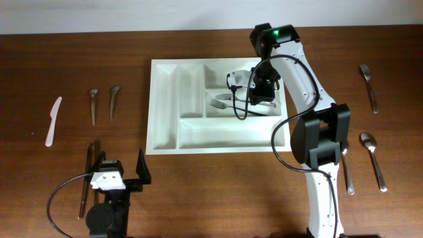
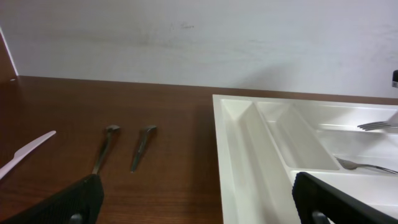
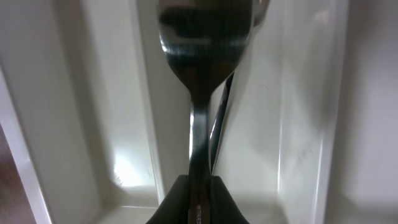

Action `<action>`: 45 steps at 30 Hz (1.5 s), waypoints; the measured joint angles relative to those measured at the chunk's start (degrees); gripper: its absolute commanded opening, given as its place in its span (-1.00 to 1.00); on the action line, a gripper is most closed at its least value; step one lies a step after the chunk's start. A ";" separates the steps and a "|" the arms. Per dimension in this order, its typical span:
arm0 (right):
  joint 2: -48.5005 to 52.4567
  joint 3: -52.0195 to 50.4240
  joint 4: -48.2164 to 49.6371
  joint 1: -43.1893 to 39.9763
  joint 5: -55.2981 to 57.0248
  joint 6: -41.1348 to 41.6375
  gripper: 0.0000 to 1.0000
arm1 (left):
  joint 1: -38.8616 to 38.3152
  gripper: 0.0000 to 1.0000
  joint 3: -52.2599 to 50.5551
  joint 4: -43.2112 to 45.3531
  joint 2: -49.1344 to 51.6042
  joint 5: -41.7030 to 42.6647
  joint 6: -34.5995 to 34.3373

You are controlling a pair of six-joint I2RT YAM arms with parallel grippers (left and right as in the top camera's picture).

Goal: Pack container
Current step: 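Lower the fork beside the first fork and open the right gripper, then move the right gripper back to the remaining fork on the right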

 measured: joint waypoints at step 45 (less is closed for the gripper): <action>0.68 22.82 9.40 -18.27 18.45 43.12 0.97 | 0.00 0.98 0.00 0.00 0.00 0.00 0.00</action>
